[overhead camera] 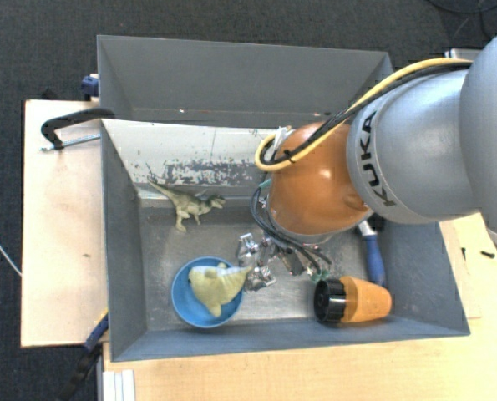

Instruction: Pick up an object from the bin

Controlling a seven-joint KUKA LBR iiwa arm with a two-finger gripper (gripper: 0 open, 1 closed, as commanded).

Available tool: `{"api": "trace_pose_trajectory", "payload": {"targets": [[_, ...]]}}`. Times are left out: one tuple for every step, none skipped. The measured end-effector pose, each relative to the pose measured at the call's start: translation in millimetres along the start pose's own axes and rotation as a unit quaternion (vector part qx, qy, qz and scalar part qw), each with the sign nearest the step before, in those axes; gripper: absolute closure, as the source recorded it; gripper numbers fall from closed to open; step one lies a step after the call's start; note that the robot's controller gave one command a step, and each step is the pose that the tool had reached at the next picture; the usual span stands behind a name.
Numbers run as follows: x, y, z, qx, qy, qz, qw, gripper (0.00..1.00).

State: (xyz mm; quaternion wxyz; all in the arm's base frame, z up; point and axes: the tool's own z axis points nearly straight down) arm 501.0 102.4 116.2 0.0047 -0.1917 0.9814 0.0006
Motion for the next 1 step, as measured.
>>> {"api": "trace_pose_trajectory", "payload": {"targets": [[-4.2, 0.2, -87.8, 0.001, -0.0026, 0.0, 1.0, 1.0]]}}
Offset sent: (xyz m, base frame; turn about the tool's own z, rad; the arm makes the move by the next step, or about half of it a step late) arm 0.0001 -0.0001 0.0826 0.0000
